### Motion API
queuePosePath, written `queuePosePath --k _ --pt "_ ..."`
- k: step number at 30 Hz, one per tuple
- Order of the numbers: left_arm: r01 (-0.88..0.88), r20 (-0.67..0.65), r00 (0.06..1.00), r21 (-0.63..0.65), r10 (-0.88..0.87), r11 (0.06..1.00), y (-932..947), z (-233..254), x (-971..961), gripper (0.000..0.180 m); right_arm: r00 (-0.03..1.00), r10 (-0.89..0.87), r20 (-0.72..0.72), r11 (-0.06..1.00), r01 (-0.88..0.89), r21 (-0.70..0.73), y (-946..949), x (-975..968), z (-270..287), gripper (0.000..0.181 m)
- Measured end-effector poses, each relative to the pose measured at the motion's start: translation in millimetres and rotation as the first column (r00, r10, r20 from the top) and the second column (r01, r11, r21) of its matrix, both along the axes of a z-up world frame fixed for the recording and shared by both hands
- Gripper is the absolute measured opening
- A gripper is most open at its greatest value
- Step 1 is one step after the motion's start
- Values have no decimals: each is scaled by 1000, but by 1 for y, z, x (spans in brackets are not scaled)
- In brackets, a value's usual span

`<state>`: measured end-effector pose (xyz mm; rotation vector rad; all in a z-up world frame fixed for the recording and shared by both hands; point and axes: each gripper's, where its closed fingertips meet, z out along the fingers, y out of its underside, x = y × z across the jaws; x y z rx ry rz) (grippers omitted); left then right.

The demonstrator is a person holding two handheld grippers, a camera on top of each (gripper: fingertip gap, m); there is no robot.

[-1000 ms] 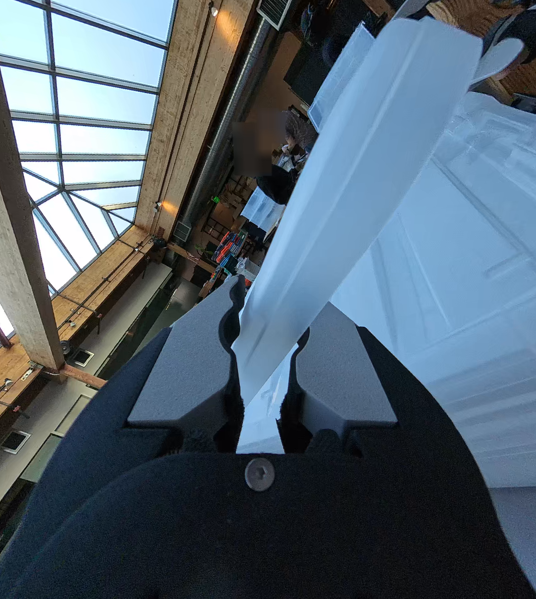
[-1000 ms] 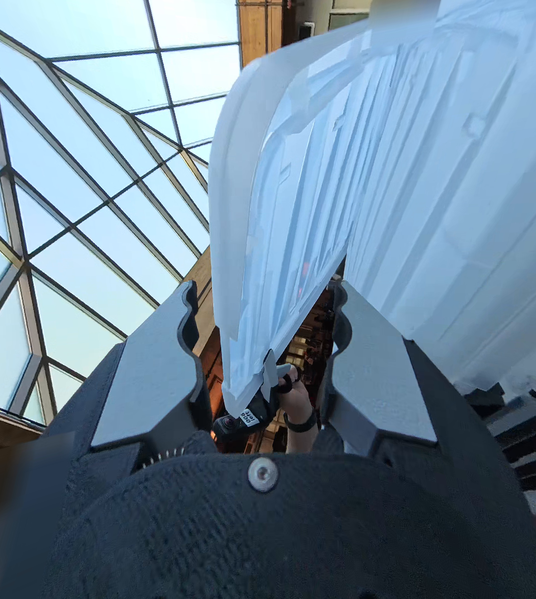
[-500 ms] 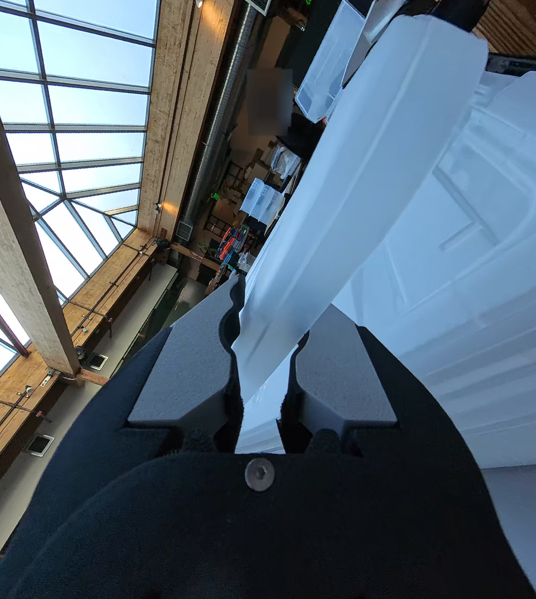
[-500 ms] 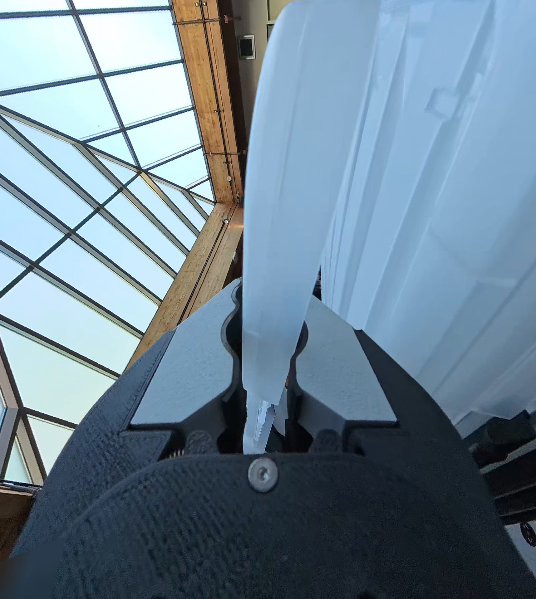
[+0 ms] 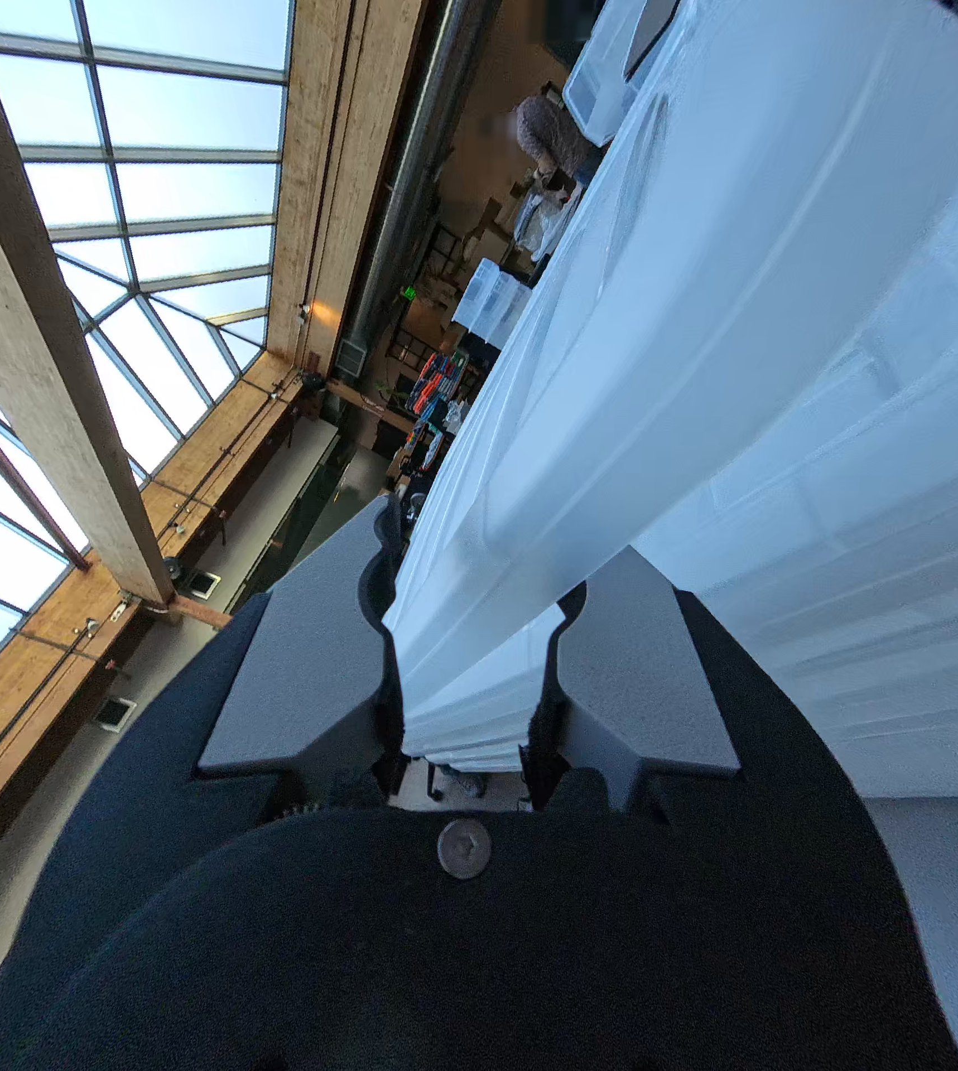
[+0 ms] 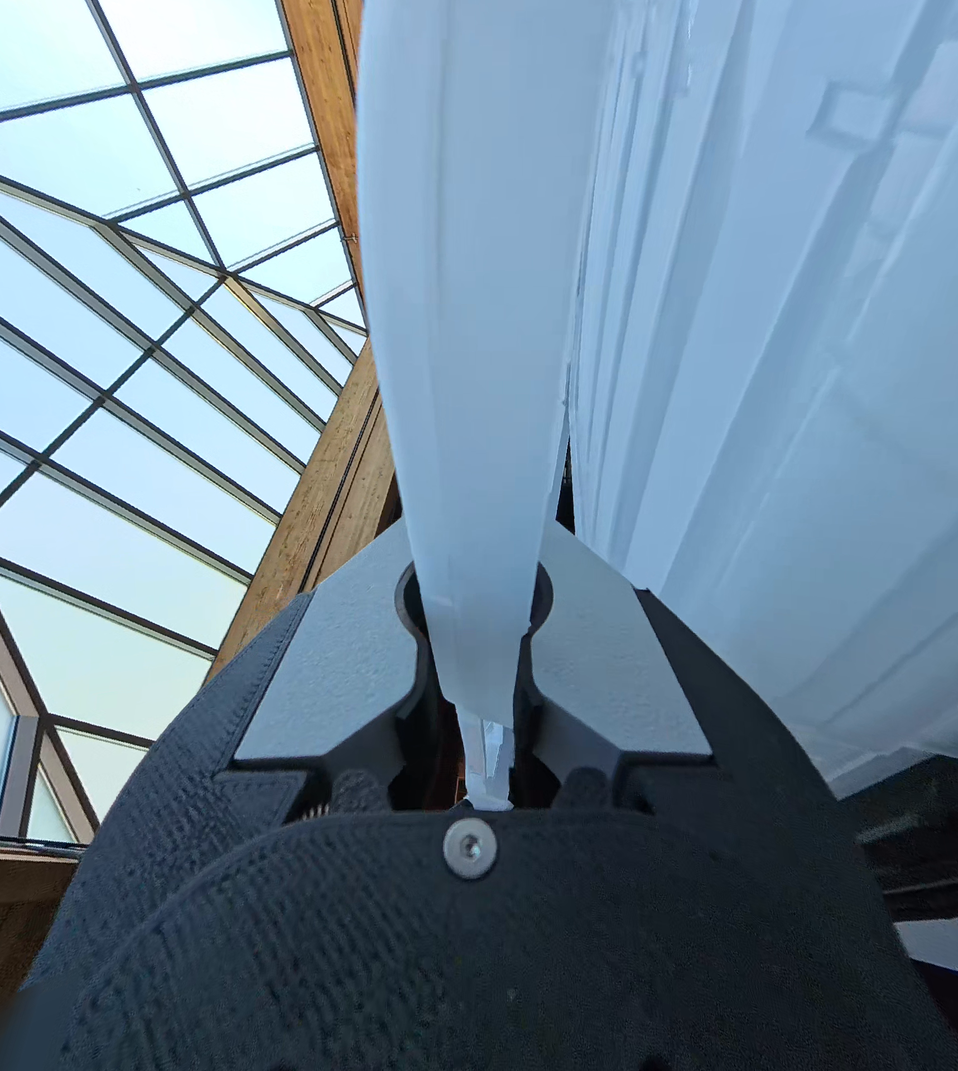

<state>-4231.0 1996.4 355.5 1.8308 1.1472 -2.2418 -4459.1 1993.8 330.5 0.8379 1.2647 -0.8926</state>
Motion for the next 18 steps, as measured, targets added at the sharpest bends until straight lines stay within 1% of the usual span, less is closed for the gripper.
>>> queuePosePath --k 2,4,5,7,8,10,11,12,13,14,15,16,18 --pt "-34 -9 999 55 35 998 -5 -6 11 59 1000 7 -7 1000 -7 15 -2 1 1 20" --pt "-65 -29 997 118 69 991 -10 -9 28 59 1000 11 -25 1000 -10 24 -3 1 4 20" --pt "-80 -39 995 147 87 986 -14 -10 38 62 999 15 -34 1000 -14 26 -3 1 5 20" --pt "-105 -77 989 217 125 970 -26 -10 63 52 999 22 -36 999 -21 34 -4 0 8 20" --pt "-89 -123 984 270 126 959 -32 -6 75 49 998 28 -50 999 -26 42 -4 0 9 21" --pt "-20 -234 963 441 137 897 -48 2 99 41 997 33 -66 998 -29 57 -3 -4 7 20" --pt "39 -296 943 555 153 831 -60 5 108 40 997 31 -65 998 -27 60 -3 -7 7 20" --pt "116 -350 919 679 181 725 -75 5 116 44 998 32 -60 998 -28 62 -3 -10 7 20" --pt "202 -397 891 783 222 588 -92 3 121 57 998 28 -50 998 -24 66 -2 -14 8 20" --pt "301 -435 866 847 246 438 -106 2 124 59 999 21 -36 998 -19 63 -2 -18 12 20" --pt "402 -475 847 865 237 299 -115 3 124 51 999 14 -35 998 -11 68 -4 -21 14 19" --pt "481 -519 822 853 236 201 -125 6 123 51 999 14 -41 998 -12 68 -5 -23 17 20" --pt "521 -533 799 845 279 119 -143 1 123 53 997 22 -72 997 -17 71 -10 -24 27 20"
